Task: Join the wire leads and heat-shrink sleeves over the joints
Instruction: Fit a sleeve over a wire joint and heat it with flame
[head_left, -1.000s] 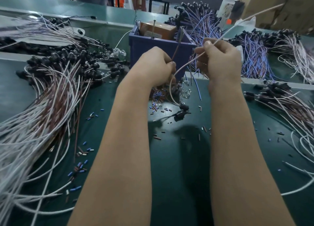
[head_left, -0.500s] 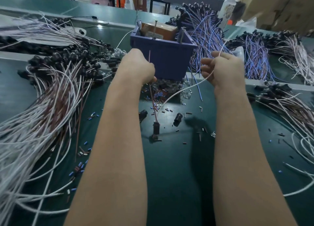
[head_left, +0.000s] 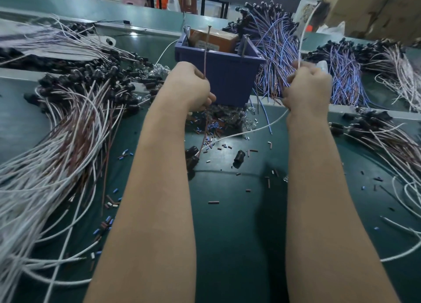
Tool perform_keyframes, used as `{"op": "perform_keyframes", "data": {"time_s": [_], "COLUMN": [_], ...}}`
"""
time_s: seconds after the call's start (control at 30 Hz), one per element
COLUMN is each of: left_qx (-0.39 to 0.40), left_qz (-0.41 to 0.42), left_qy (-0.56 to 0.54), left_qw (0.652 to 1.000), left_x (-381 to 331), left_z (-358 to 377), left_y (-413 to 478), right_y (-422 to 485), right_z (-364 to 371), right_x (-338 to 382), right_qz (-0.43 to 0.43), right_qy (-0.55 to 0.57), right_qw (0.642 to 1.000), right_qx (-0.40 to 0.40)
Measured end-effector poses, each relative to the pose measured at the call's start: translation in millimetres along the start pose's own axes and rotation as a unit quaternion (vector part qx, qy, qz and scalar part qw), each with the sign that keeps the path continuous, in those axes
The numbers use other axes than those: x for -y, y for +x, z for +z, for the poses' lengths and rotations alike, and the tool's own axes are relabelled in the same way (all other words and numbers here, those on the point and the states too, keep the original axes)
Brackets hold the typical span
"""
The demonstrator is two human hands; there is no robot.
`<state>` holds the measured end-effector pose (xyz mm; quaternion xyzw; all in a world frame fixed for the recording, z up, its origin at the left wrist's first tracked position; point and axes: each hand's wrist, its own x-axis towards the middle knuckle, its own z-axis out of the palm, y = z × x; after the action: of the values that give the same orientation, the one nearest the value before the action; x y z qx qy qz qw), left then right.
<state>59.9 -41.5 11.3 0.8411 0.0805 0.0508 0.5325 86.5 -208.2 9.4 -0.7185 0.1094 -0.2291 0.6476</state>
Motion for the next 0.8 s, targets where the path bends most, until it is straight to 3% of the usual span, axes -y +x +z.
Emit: {"op": "perform_keyframes", "data": {"time_s": [0.2, 0.4, 0.5, 0.67, 0.8], "left_qx": [0.019, -0.003, -0.016, -0.107, -0.102], "left_qz": [0.027, 0.077, 0.056, 0.013, 0.031], "left_qy": [-0.023, -0.048, -0.066, -0.094, -0.059], "left_qw": [0.999, 0.996, 0.996, 0.99, 0.993], "left_x": [-3.0, -8.6, -4.6, 1.9, 0.6], "left_z": [6.8, 20.1, 25.1, 22.5, 27.4], "left_y": [-3.3, -3.3, -0.7, 5.2, 1.5], "right_y": [-5.3, -4.0, -7.1, -12.2, -11.7], "right_z": [3.4, 2.3, 2.9, 10.7, 12.2], "right_x": [-0.1, 1.4, 0.4, 6.0, 3.9], "right_qz": [-0.024, 0.013, 0.009, 0.05, 0.035], "right_qy": [-0.005, 0.013, -0.037, -0.1, -0.156], "right_qw": [0.996, 0.997, 0.991, 0.978, 0.967], "right_qx": [0.086, 0.077, 0.127, 0.175, 0.2]}}
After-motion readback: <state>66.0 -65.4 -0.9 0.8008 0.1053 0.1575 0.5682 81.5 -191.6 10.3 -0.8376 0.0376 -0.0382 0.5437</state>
